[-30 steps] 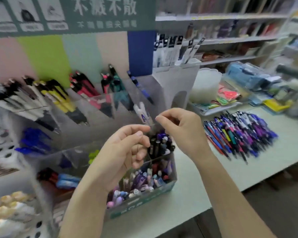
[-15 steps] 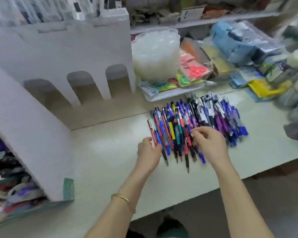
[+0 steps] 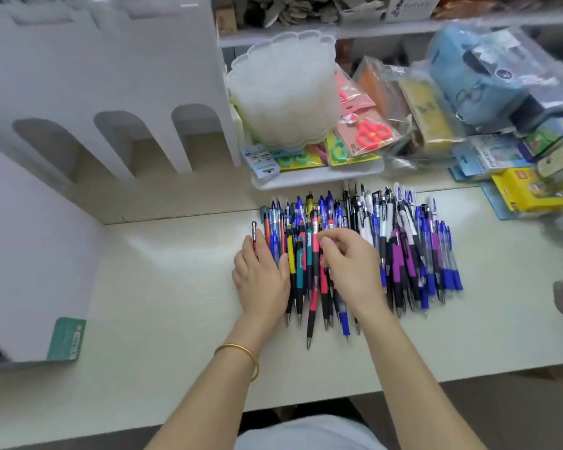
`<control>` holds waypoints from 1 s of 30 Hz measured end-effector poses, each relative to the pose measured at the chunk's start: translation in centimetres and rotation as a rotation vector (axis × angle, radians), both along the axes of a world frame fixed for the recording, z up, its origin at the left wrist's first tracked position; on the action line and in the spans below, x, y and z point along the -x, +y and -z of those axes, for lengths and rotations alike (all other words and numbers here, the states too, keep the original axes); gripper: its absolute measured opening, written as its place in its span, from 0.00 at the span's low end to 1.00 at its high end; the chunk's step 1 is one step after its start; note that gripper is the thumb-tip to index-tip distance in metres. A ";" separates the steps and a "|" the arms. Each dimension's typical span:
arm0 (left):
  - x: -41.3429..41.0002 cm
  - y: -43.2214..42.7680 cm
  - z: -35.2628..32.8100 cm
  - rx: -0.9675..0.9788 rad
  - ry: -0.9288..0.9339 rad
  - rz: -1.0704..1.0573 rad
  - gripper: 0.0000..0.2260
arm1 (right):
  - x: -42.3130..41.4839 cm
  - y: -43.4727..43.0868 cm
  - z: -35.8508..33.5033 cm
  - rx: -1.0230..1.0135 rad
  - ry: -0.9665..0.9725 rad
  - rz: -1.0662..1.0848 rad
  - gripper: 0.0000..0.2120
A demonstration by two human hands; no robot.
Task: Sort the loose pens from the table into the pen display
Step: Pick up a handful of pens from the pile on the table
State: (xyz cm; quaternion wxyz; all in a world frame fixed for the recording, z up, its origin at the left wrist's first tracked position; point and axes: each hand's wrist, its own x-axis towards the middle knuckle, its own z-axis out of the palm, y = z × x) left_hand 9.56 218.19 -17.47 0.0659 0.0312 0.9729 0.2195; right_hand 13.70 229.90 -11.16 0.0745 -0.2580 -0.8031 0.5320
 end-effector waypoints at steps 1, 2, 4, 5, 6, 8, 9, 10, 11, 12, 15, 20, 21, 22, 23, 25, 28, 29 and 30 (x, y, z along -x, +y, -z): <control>0.2 0.0 0.0 -0.012 -0.001 -0.009 0.29 | 0.4 0.0 0.0 -0.012 0.009 -0.015 0.08; 0.5 -0.1 0.0 -0.020 -0.003 -0.017 0.29 | 0.8 -0.1 0.0 -0.035 0.017 -0.036 0.09; 1.0 -0.4 0.1 -0.008 -0.004 -0.021 0.31 | 1.8 -0.2 -0.1 -0.120 0.015 -0.120 0.10; 1.2 -0.5 0.1 0.001 -0.008 -0.020 0.32 | 2.3 -0.2 -0.3 -0.180 0.001 -0.186 0.11; 1.5 -0.6 0.1 0.009 -0.016 -0.026 0.32 | 2.8 -0.4 -0.3 -0.250 -0.023 -0.271 0.12; 1.9 -0.6 0.0 0.017 -0.029 -0.048 0.34 | 3.5 -0.8 -0.2 -0.390 -0.106 -0.452 0.14; 2.1 -0.6 0.0 0.016 -0.033 -0.061 0.35 | 3.8 -1.0 0.0 -0.447 -0.152 -0.519 0.15; 2.4 -0.6 -0.1 0.016 -0.039 -0.071 0.36 | 4.0 -1.2 0.2 -0.490 -0.188 -0.556 0.14; 2.7 -0.5 -0.2 0.015 -0.048 -0.080 0.36 | 4.1 -1.2 0.4 -0.514 -0.214 -0.570 0.14; 2.9 -0.5 -0.3 0.012 -0.057 -0.090 0.37 | 4.3 -1.2 0.6 -0.524 -0.226 -0.572 0.13; 3.8 -0.3 -0.3 0.038 -0.050 -0.116 0.36 | 4.6 -1.0 1.0 -0.528 -0.235 -0.588 0.12; 5.0 -0.2 0.2 0.058 -0.017 -0.085 0.37 | 5.0 -0.4 1.0 -0.425 -0.188 -0.557 0.12; 5.0 -0.2 0.3 0.052 -0.007 -0.079 0.36 | 5.0 -0.2 1.0 -0.401 -0.182 -0.528 0.11; 5.0 -0.2 0.4 0.049 0.003 -0.075 0.35 | 5.1 0.0 1.0 -0.371 -0.177 -0.494 0.10; 4.9 -0.1 0.5 0.045 0.018 -0.075 0.34 | 5.1 0.2 1.0 -0.339 -0.171 -0.461 0.10; 4.8 -0.1 0.5 0.031 0.038 -0.084 0.33 | 5.1 0.5 1.3 -0.286 -0.151 -0.404 0.10; 5.2 -0.2 0.5 0.017 0.038 -0.086 0.34 | 5.1 0.9 1.4 -0.246 -0.139 -0.363 0.10; 5.3 -0.1 0.5 0.006 0.031 -0.090 0.35 | 5.0 0.9 1.3 -0.223 -0.133 -0.367 0.10; 5.4 -0.1 0.5 -0.005 0.021 -0.096 0.36 | 5.0 0.8 1.2 -0.197 -0.127 -0.384 0.10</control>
